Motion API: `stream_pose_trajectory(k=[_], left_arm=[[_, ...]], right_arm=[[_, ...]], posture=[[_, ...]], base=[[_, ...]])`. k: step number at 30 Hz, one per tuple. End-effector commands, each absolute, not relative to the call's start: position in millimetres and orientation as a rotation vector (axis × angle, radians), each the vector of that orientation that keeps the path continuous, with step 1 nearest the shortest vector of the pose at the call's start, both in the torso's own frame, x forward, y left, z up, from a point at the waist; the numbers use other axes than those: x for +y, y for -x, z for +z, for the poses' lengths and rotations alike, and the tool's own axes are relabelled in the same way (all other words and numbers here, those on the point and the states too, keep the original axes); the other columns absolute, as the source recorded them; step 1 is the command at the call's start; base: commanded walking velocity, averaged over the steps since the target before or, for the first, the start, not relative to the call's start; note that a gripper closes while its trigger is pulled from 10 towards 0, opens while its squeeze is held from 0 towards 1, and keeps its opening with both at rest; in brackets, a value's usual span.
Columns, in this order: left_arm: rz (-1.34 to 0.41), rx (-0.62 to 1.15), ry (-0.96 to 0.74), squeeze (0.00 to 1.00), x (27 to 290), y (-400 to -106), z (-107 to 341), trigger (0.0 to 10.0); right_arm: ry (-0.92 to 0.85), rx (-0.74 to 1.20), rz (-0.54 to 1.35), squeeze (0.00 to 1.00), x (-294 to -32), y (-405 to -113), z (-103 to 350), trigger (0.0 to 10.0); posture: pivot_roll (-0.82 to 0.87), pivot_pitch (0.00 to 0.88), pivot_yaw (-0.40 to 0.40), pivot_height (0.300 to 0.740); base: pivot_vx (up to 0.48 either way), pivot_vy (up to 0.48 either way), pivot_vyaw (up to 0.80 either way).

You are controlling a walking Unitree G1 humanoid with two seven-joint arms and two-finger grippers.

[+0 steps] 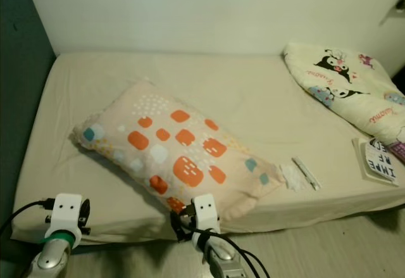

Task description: Clean up the room

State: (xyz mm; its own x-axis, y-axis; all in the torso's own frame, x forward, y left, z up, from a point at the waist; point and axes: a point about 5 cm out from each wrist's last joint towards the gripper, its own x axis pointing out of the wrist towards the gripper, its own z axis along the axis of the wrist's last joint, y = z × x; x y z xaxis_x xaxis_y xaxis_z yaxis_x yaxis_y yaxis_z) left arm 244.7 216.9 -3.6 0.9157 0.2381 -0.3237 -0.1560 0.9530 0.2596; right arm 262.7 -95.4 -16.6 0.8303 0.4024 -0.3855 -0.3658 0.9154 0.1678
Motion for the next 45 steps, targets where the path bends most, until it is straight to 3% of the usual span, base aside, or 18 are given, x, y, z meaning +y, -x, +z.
stream_pose_trajectory(k=[1, 11, 15, 21, 41, 45], left_arm=[[0.192, 0.410, -0.237, 0.00, 214.5, -236.2, -13.5, 10.0], [0.127, 0.344, -0.289, 0.00, 208.9, -239.4, -3.3, 10.0], [0.038, 0.192, -0.325, 0.00, 197.5, -255.4, 28.4, 10.0], [0.027, 0.135, -0.283, 0.00, 185.8, -270.7, 44.2, 10.0], [0.028, 0.167, -0.248, 0.00, 180.5, -262.1, 42.6, 10.0], [0.032, 0.160, -0.233, 0.00, 178.0, -262.6, 46.4, 10.0]], right_arm=[[-0.087, 0.476, 0.387, 0.00, -100.4, -254.4, -25.7, 10.0], [-0.065, 0.422, 0.320, 0.00, -108.9, -263.6, -17.7, 10.0], [-0.124, 0.233, 0.265, 0.00, -108.9, -296.8, 21.5, 10.0], [-0.179, 0.085, 0.224, 0.00, -106.3, -323.6, 60.0, 10.0], [-0.191, 0.041, 0.152, 0.00, -119.2, -333.1, 74.1, 10.0], [-0.221, -0.042, 0.136, 0.00, -125.0, -339.2, 90.2, 10.0]], posture=[[0.12, 0.089, -0.055, 0.733], [0.12, 0.085, -0.057, 0.728], [0.13, 0.075, -0.049, 0.713], [0.13, 0.073, -0.047, 0.693], [0.14, 0.079, -0.045, 0.628], [0.14, 0.089, -0.050, 0.608]], base=[[0.000, 0.000, 0.00], [0.000, 0.000, 0.00], [0.000, 0.000, 0.00], [0.000, 0.000, 0.00], [0.000, 0.000, 0.00], [0.000, 0.000, 0.00]])
